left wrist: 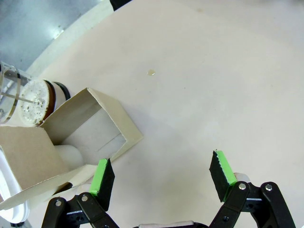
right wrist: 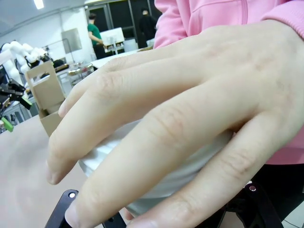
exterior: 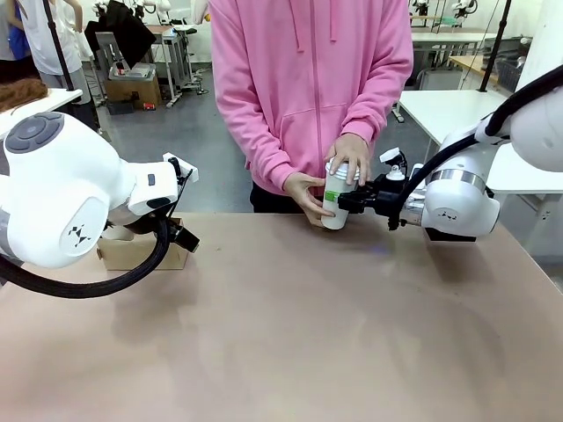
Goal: Pour a drink into a cup and package it in a carrier.
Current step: When a person places the Paper Cup Lid on the 600 ml Paper Cup , lift the 600 ml Paper Cup.
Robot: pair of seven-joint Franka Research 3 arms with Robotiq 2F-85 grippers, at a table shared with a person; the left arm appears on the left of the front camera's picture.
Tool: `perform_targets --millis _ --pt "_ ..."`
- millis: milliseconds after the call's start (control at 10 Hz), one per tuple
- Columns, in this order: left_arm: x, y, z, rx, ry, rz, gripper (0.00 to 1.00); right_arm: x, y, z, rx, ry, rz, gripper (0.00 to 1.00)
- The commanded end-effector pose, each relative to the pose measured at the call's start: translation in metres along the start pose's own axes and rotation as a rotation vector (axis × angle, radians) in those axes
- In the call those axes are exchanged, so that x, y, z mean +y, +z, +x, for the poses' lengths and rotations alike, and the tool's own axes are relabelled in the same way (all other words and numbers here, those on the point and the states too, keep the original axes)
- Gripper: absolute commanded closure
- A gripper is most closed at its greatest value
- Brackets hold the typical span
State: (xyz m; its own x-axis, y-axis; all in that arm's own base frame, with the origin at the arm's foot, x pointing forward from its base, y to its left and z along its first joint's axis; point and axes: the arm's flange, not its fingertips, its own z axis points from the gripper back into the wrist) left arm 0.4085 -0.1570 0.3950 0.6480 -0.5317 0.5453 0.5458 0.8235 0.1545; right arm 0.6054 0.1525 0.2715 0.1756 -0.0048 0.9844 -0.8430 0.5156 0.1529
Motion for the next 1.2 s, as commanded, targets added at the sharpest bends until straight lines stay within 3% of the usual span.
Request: perform_targets --millis 0,1100 --pt "0.0003 0.0018 0.0004 -0.004 0.0 0.0 0.0 0.0013 -0.0002 0.0069 -0.008 0.007 -0.001 0.2" --pt "0.0003 0.0018 0.0004 -0.004 0.0 0.0 0.0 0.0013 -0.0002 0.0069 -0.008 0.007 -0.001 0.2"
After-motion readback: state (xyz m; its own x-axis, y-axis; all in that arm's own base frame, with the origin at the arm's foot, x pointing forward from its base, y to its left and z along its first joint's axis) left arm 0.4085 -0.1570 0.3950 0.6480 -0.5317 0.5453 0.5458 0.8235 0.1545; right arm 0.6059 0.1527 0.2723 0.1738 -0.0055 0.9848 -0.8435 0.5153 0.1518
